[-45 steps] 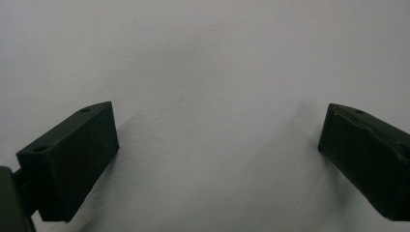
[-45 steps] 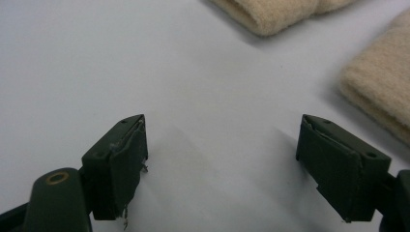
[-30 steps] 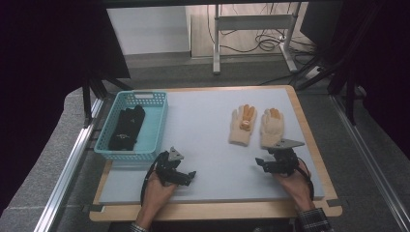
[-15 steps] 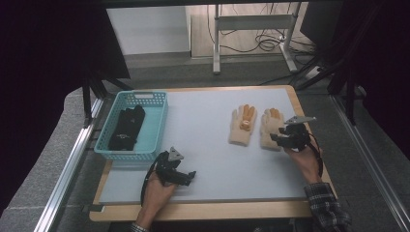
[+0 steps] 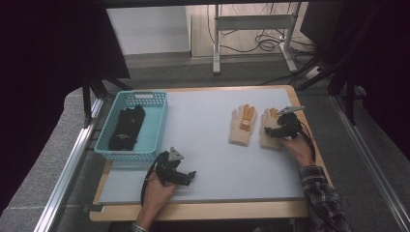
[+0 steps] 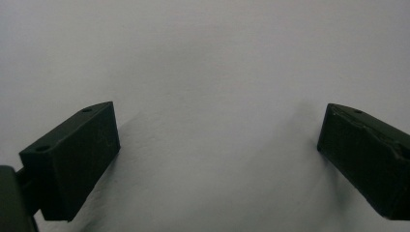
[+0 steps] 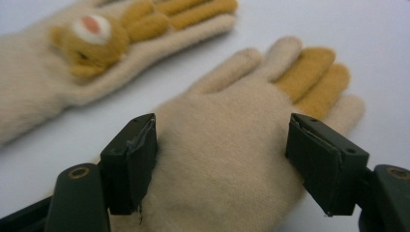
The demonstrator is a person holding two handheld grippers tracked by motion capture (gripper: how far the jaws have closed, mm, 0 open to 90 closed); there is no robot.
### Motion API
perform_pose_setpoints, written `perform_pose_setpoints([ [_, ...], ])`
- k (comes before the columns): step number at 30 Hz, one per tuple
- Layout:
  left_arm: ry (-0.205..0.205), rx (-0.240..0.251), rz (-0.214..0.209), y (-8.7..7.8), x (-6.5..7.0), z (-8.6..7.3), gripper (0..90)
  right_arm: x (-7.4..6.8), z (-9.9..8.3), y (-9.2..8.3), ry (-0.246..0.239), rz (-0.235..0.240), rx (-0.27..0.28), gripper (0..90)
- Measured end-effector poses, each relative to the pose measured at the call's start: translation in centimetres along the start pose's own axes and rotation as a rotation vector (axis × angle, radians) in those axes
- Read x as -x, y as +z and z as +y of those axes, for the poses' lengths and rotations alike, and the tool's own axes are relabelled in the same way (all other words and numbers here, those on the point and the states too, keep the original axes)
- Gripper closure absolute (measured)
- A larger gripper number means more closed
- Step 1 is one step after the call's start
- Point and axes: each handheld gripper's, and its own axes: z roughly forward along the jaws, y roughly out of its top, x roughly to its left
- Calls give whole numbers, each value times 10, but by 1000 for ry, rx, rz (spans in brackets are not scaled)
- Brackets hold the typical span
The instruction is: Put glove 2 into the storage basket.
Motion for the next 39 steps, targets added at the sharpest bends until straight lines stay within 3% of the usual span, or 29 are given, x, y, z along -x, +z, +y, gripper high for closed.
perform_pose_setpoints([
  [4, 0, 0, 0, 0, 0, 0, 14, 3, -6, 8, 43, 16, 0, 315],
  [6, 0, 0, 0, 0, 0, 0, 14, 3, -7, 5, 67, 22, 1, 438],
  [8, 0, 0, 0, 0, 0, 0, 14, 2, -6, 3, 74, 14, -10, 489],
  [15, 0, 1, 1, 0, 0, 0, 14, 2, -10, -7, 151, 51, 24, 555],
  [23, -4, 4, 2, 0, 0, 0, 15, -13, -4, -32, 116, 61, 78, 612],
  [30, 0, 1, 2, 0, 0, 0, 15, -36, 5, -61, 68, 92, 136, 631],
  [35, 0, 1, 3, 0, 0, 0, 15, -59, 15, -78, 41, 147, 170, 633],
  [39, 0, 1, 3, 0, 0, 0, 15, -83, 20, -81, 17, 207, 182, 633],
])
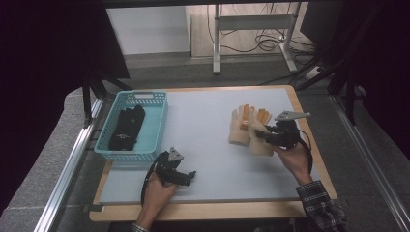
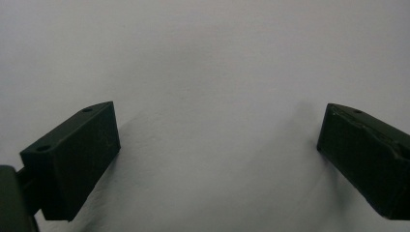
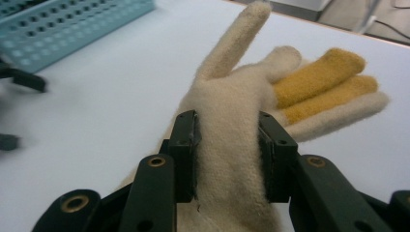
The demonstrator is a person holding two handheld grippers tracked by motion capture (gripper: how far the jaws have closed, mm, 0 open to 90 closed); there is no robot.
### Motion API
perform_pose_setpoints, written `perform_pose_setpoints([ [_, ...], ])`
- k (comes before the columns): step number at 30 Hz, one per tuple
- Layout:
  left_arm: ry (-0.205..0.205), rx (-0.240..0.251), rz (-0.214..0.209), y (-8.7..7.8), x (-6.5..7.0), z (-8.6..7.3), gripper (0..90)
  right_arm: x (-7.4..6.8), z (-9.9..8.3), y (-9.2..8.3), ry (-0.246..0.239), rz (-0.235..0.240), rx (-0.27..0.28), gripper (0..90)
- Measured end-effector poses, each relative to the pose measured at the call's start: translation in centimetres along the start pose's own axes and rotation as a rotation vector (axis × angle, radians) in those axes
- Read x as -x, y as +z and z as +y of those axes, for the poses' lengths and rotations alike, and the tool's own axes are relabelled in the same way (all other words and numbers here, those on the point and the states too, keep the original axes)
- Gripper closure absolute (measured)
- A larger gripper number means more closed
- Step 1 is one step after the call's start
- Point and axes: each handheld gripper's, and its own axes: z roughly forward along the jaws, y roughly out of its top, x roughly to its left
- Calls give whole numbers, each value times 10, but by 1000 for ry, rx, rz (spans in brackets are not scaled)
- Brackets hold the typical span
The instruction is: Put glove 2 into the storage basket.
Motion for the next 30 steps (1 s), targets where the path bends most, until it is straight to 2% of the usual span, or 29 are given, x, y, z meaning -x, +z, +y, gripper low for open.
perform_pose_setpoints([
  [6, 0, 2, 2, 0, 0, 0, 15, -38, 1, 21, -32, 88, -25, 638],
  [12, 0, 3, 1, 0, 0, 0, 16, -75, -7, 47, -56, 150, -55, 638],
  [16, 0, 1, 0, 0, 0, 0, 16, -96, -18, 66, -69, 178, -83, 622],
  [18, -1, 1, 0, 0, 0, 0, 16, -105, -25, 75, -72, 180, -96, 585],
  [20, -3, 3, 0, 0, 0, 0, 16, -109, -29, 80, -72, 187, -108, 496],
  [22, -3, 3, 0, 0, 0, 0, 16, -113, -32, 84, -96, 178, -136, 375],
  [24, -3, 3, 0, 0, 0, 0, 16, -112, -32, 79, -113, 156, -132, 326],
  [27, -3, 3, 0, 0, 0, 0, 16, -102, -31, 67, -114, 130, -113, 327],
  [28, -3, 3, 0, 0, 0, 0, 16, -98, -32, 63, -108, 127, -109, 350],
  [30, -1, 1, 0, 0, 0, 0, 16, -86, -35, 53, -80, 121, -103, 460],
])
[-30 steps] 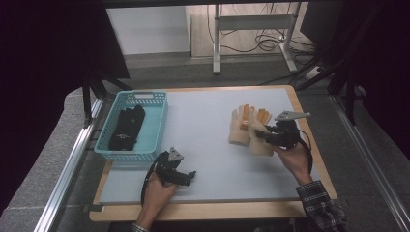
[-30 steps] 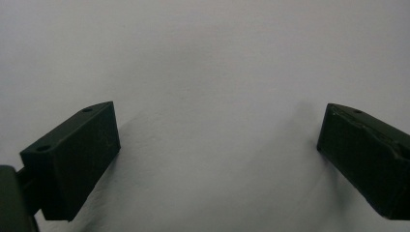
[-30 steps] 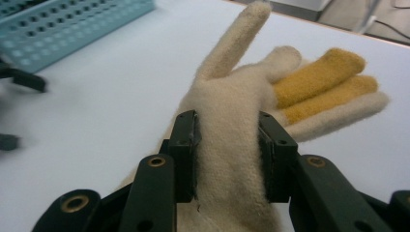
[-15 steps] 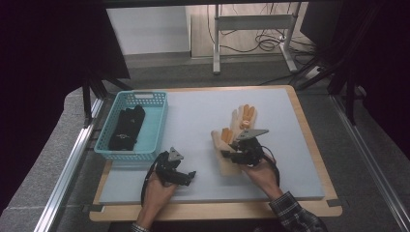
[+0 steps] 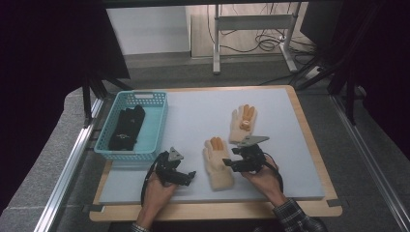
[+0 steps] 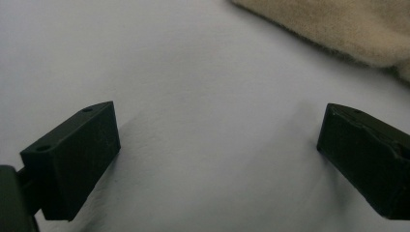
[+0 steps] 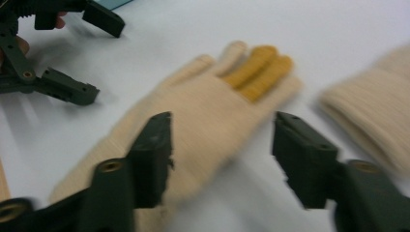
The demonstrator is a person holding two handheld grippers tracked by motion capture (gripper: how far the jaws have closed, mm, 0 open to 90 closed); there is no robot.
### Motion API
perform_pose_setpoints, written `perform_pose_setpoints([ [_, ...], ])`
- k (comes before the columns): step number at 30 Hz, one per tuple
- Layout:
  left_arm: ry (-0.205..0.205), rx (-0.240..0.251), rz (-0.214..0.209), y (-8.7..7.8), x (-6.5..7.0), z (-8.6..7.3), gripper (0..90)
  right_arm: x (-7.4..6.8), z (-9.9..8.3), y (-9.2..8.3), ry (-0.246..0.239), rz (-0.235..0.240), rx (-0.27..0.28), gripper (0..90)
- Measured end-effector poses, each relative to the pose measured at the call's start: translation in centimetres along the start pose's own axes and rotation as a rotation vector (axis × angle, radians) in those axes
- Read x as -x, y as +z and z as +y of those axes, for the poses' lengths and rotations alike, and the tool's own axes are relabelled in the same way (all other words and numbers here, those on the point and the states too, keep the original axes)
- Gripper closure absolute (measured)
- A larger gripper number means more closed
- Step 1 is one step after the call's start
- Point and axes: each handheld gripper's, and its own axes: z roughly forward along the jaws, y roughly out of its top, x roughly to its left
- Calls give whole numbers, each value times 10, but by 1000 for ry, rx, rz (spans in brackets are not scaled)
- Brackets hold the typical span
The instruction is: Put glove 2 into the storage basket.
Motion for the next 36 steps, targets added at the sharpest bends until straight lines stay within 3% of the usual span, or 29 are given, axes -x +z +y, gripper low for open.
perform_pose_setpoints([
  [3, 0, 0, 0, 0, 0, 0, 16, 9, -10, -9, 32, -17, -12, 591],
  [7, 1, 0, 0, 0, 0, 0, 16, 9, -24, -8, 43, 3, -37, 663],
  [17, 0, 1, 1, 0, 0, 0, 16, -18, -32, 4, -10, 72, -67, 644],
  [20, 0, 1, 1, 0, 0, 0, 16, -19, -29, 4, -39, 73, -57, 609],
  [24, 0, 1, 1, 0, 0, 0, 16, -4, -26, -1, -23, 20, -28, 556],
  [27, 0, 1, 0, 0, 0, 0, 16, 14, -22, -5, -26, -63, -10, 512],
  [30, 0, 0, 0, 0, 0, 0, 16, 33, -18, -8, -11, -110, 2, 489],
  [36, -1, 0, 0, 0, 0, 0, 16, 69, -2, -4, 26, -172, 16, 473],
])
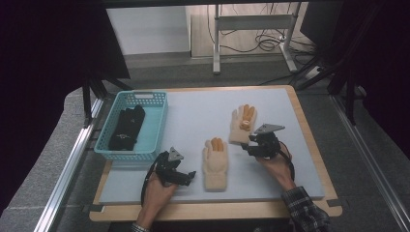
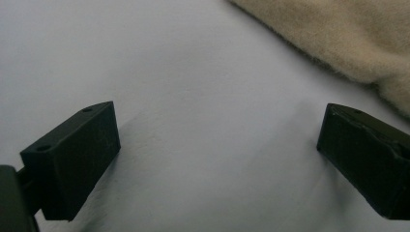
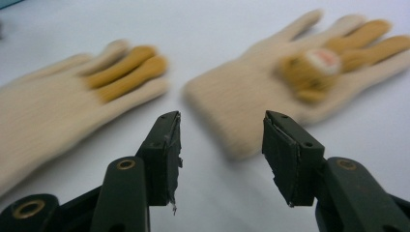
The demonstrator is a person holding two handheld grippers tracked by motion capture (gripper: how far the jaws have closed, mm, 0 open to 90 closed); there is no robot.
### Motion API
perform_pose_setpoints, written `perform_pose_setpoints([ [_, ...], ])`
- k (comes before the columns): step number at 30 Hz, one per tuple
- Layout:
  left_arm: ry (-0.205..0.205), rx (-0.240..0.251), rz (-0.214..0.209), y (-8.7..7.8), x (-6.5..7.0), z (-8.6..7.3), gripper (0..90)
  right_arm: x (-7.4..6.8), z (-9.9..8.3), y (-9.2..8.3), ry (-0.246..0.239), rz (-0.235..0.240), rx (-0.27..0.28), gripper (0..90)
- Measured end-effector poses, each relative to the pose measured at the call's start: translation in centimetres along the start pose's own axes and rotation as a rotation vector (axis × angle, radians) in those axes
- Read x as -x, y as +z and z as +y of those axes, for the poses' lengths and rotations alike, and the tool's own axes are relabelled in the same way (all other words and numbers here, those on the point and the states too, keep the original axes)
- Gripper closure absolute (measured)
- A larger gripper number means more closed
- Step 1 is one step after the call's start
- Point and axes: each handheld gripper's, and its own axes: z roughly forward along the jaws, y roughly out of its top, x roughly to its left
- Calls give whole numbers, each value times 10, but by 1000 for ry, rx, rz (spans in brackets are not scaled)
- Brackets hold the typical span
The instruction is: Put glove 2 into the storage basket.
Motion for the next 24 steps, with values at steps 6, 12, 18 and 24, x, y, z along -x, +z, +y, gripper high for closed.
perform_pose_setpoints([
  [6, 0, 0, 0, 0, 0, 0, 16, 28, 17, 17, 18, -43, -1, 470],
  [12, 1, 0, 0, 0, 0, 0, 16, 45, 27, 41, 69, -44, -5, 416],
  [18, 0, 0, -1, 0, 0, 0, 16, 48, 30, 64, 77, -98, -46, 392],
  [24, 1, 0, -1, 0, 0, 0, 16, 51, 27, 69, 93, -124, -50, 526],
])
